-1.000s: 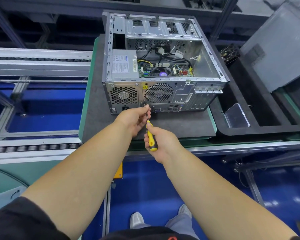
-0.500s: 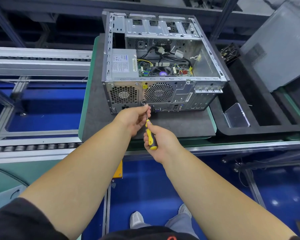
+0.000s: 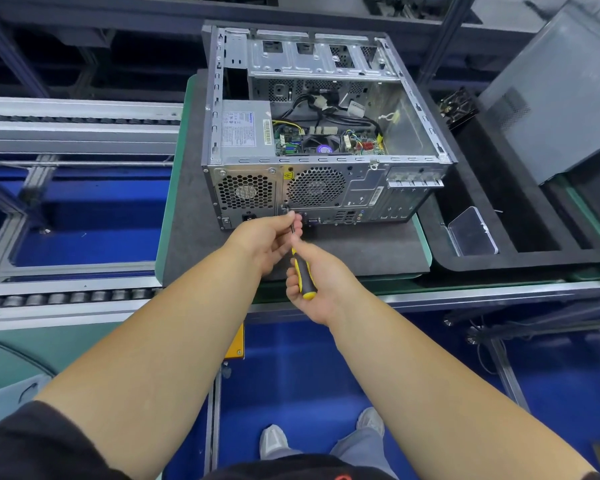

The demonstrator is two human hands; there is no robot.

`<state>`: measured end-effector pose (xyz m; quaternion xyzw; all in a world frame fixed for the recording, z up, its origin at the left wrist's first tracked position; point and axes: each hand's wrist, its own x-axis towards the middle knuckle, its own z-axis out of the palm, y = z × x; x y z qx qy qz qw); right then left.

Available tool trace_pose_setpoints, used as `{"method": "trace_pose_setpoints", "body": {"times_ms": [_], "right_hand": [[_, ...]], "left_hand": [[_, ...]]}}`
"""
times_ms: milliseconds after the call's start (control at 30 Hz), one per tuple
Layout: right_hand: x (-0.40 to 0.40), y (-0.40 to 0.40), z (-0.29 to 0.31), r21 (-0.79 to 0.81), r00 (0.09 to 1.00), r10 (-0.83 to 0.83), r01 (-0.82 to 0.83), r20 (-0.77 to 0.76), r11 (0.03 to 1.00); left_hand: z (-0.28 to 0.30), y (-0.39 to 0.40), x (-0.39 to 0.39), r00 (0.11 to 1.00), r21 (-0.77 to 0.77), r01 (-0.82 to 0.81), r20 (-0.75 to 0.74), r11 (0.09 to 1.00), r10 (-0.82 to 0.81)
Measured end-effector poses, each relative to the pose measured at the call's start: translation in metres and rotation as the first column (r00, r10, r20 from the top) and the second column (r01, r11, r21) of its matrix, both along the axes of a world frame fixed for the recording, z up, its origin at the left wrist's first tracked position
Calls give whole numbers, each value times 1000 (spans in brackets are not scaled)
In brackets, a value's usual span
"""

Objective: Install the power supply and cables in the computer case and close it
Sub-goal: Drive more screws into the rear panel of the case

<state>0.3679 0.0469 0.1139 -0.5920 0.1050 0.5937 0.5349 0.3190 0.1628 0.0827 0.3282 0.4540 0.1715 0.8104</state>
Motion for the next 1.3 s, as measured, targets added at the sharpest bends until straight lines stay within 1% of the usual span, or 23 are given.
{"method": "trace_pose_setpoints", "body": {"times_ms": [67, 100, 233, 300, 367, 433, 500, 567, 667, 733, 800, 900, 967, 1133, 1300], "right_hand": [[-1, -2, -1, -4, 999, -4, 4, 54, 1000], [-1, -2, -1, -8, 999, -7, 7, 53, 1000], [-2, 1, 0, -45, 1000, -21, 20, -20, 999], [-1, 4, 0, -38, 998, -34, 32, -56, 999], [1, 5, 1, -22, 995, -54, 53, -85, 998], [3, 5, 2, 1, 994, -68, 68, -84, 998], [3, 3, 4, 15, 997, -50, 51, -57, 999], [2, 2, 4, 7, 1000, -22, 22, -18, 1000], [-1, 3, 5, -52, 1000, 10, -9, 21, 999], [-1, 6, 4, -74, 1000, 4, -4, 2, 997], [-1, 7, 5, -58, 999, -21, 19, -34, 998], [0, 6, 5, -13, 998, -45, 44, -37, 999], [0, 4, 6, -11, 999, -50, 50, -15, 999], [-2, 5, 8, -52, 1000, -18, 19, 14, 998], [-2, 8, 11, -77, 1000, -7, 6, -8, 997]], "left_hand": [[-1, 0, 1, 1000, 0, -4, -20, 1000, 4], [-2, 1, 2, 999, -1, -14, -34, 1000, 14], [-3, 0, 4, 991, 47, -41, -123, 998, 46], [-2, 0, 4, 992, 61, -29, -119, 998, 36], [1, 1, 2, 997, 31, -13, -73, 999, 15], [3, 2, 0, 1000, -2, 7, -12, 1000, -7], [3, 4, -1, 1000, 1, 12, 6, 1000, -12], [3, 4, 0, 1000, 12, -8, -9, 1000, 8], [3, 5, 2, 997, 11, -35, -67, 999, 36], [0, 6, 3, 993, 18, -37, -112, 999, 38], [-1, 7, 4, 992, 17, -32, -125, 999, 34], [-2, 8, 5, 994, 10, -44, -99, 999, 44], [-2, 7, 5, 997, 2, -40, -73, 999, 40], [-2, 5, -1, 998, -71, 18, 68, 997, -13], [-4, 6, 0, 999, -42, -9, 54, 999, 11]]}}
